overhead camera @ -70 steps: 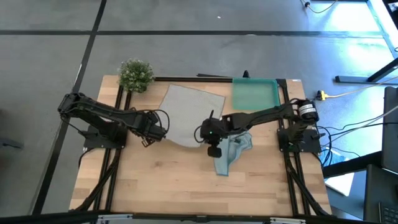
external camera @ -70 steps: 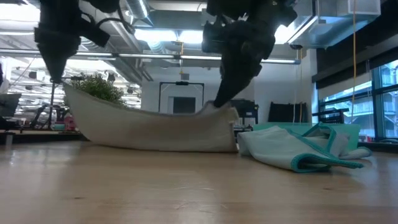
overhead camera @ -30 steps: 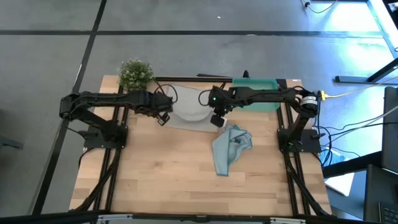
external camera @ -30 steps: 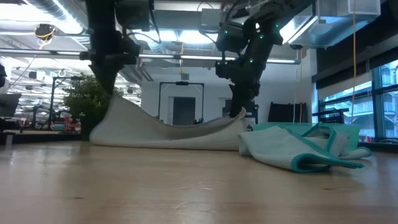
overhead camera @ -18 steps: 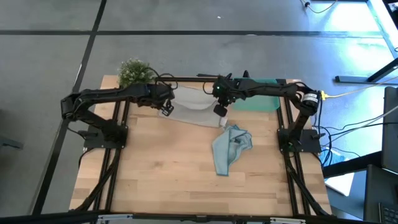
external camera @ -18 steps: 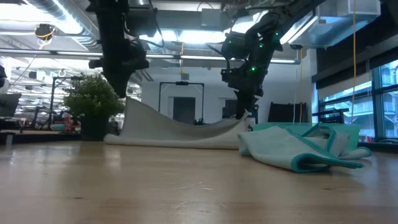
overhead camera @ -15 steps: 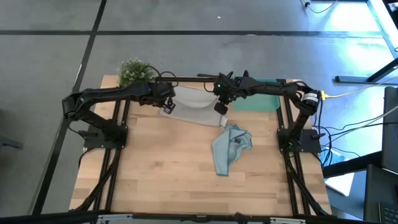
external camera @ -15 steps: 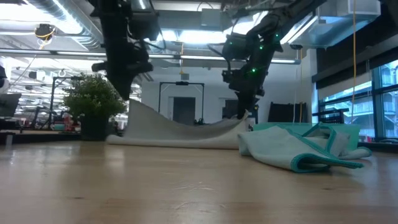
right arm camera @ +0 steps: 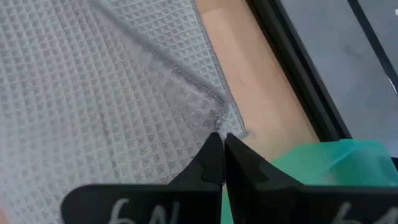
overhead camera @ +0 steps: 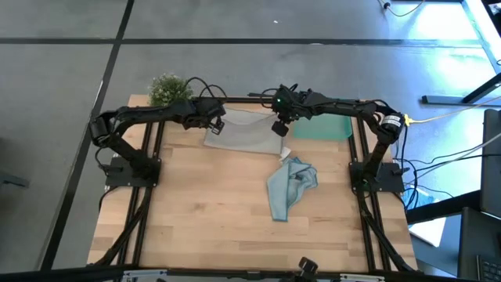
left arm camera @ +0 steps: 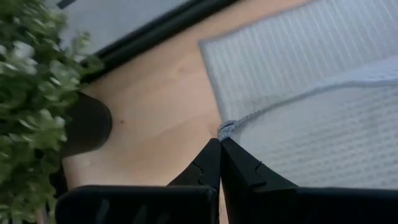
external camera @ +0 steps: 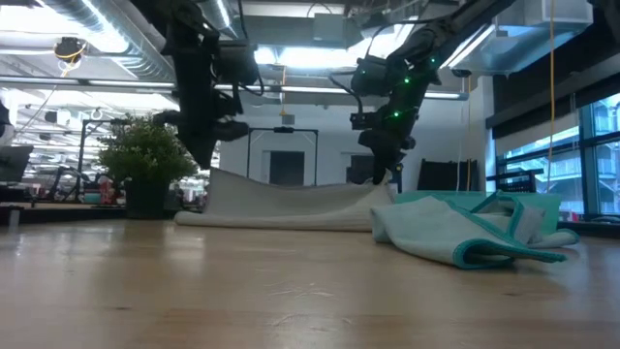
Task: Roll microfiber towels into tight, uniform cylinder then place into a basket
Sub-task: Roll the grey microfiber towel
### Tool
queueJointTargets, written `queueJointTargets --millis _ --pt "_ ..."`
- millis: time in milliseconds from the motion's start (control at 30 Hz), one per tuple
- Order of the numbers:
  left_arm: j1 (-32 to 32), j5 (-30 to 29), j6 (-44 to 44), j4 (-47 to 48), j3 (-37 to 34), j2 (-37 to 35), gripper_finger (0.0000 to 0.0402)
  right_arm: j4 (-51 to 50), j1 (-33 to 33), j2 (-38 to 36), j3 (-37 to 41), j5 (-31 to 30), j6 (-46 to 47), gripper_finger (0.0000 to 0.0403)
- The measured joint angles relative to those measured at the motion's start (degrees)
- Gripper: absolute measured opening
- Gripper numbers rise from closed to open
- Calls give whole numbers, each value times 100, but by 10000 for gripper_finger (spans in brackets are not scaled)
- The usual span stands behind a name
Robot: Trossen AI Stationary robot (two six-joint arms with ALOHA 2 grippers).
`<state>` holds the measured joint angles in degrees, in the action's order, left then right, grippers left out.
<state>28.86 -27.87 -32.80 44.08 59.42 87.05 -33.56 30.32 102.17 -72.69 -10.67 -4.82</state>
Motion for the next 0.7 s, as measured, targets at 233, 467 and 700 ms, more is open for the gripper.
queueJointTargets --millis 233,467,700 --pt "241 -18 31 -485 0 0 0 32 80 4 0 -23 -20 6" --pt "385 -10 55 -636 -2 172 0 179 82 4 0 -25 -39 6" --pt "530 102 390 -1089 -3 607 0 346 137 4 0 -25 -44 6"
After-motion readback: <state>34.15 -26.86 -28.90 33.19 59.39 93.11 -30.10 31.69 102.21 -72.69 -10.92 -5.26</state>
